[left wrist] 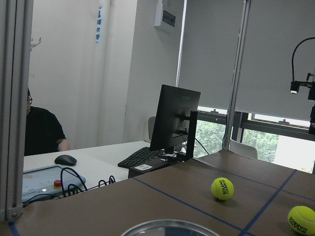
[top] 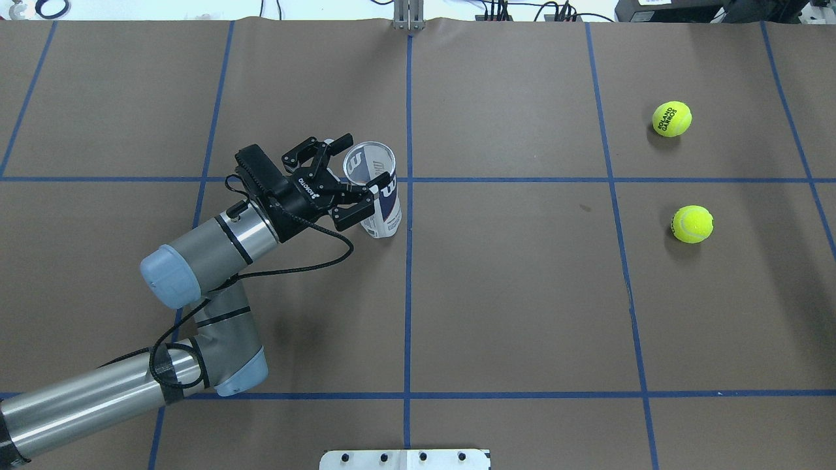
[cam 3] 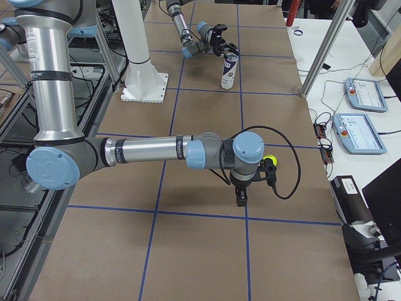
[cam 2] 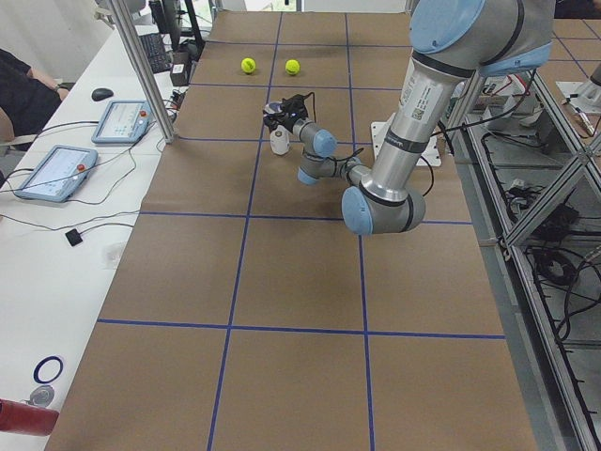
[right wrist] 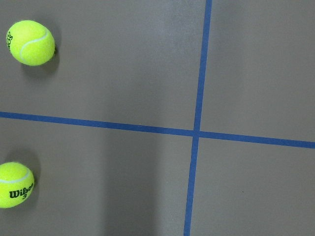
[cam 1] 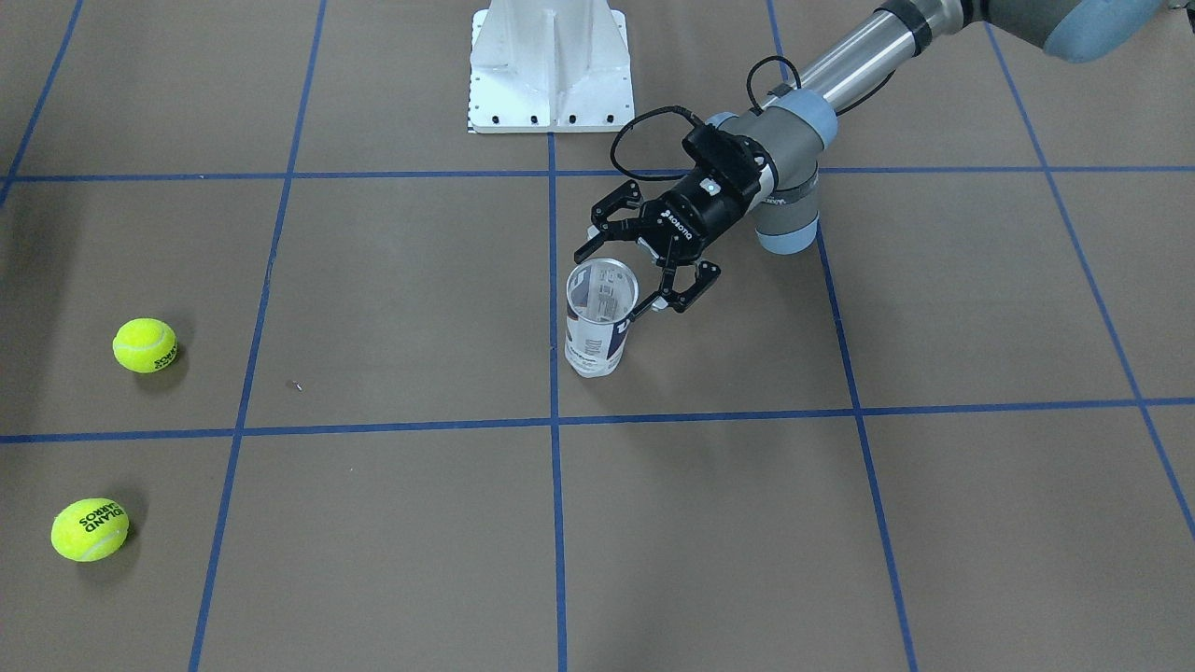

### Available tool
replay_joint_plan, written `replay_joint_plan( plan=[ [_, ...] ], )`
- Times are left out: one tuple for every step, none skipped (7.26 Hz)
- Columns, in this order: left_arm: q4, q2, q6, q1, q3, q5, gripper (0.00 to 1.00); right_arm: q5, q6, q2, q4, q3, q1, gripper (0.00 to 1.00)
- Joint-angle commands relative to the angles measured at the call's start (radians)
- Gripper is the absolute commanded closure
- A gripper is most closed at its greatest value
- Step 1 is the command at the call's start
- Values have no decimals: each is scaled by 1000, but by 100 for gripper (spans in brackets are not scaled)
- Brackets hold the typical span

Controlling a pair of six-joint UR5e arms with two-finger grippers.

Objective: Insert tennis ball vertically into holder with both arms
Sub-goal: 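Lower the upright can onto the table with the left gripper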

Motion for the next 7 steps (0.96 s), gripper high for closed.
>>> replay_joint_plan(
  plan=[
    [0,-3,-1,0,0,0,2,-1,0,0,0,0,0,1],
    [-1,-4,-1,0,-5,0,1,0,0,0,0,0,0,1],
    [-1,-4,-1,-1,-8,-2,1,0,0,0,0,1,0,1],
    [-1,-7,-3,-1,-14,-3,1,0,0,0,0,3,0,1],
    [-1,-7,-3,-1,-26,-5,1,0,0,0,0,4,0,1],
    [14,3,-4,-9,-67,-14,1,2,0,0,0,9,0,1],
    [48,32,-4,-17,-116,-29,1,3,0,0,0,11,0,1]
  ],
)
